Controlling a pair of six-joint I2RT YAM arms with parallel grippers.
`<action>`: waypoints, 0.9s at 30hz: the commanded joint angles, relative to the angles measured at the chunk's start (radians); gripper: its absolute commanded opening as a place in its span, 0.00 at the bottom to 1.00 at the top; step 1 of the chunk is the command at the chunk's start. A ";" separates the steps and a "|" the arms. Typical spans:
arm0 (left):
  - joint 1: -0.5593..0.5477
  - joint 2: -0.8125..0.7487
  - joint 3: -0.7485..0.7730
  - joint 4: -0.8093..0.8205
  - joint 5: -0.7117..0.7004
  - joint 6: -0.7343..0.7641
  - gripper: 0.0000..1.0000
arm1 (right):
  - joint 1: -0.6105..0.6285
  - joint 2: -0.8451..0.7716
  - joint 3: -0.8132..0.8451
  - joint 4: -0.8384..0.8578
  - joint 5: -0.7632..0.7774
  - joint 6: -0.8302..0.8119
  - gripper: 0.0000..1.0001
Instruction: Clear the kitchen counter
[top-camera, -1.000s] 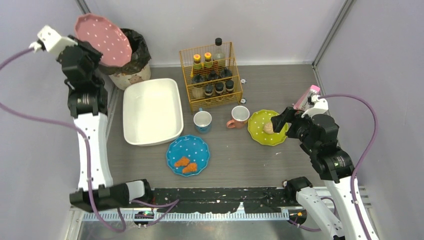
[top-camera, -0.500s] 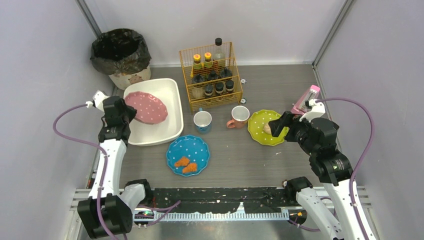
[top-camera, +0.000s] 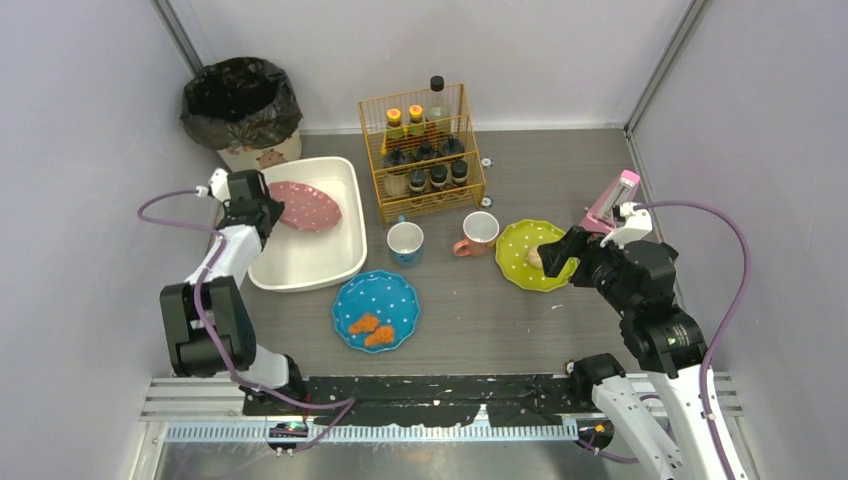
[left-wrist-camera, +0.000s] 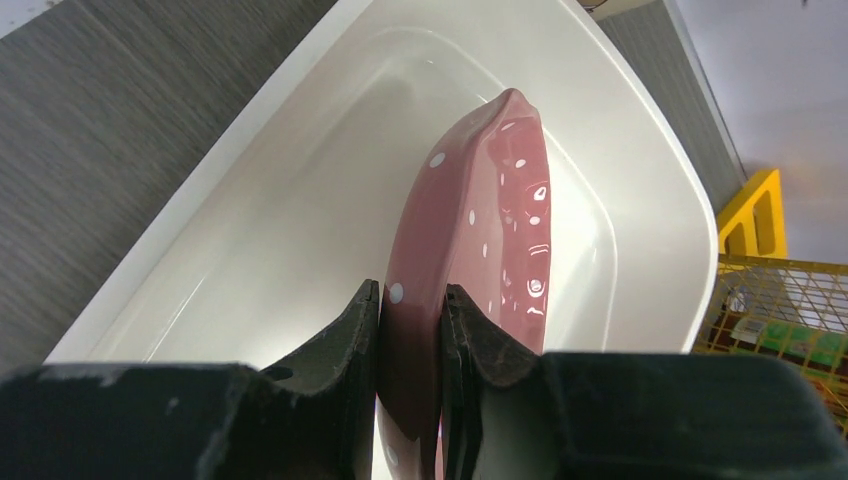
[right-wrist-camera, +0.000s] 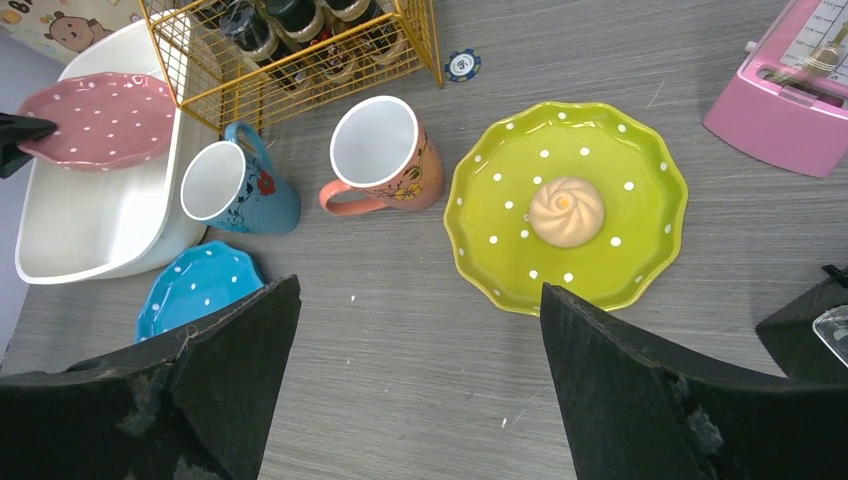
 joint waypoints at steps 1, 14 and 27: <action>0.004 0.066 0.126 0.196 0.026 -0.046 0.00 | 0.000 0.009 0.002 0.015 -0.008 0.018 0.95; 0.000 0.291 0.211 0.115 0.128 -0.012 0.33 | 0.000 0.083 -0.024 0.018 -0.047 0.026 0.95; -0.018 0.314 0.285 -0.082 0.160 0.103 0.86 | 0.000 0.155 -0.062 0.049 -0.229 0.024 0.95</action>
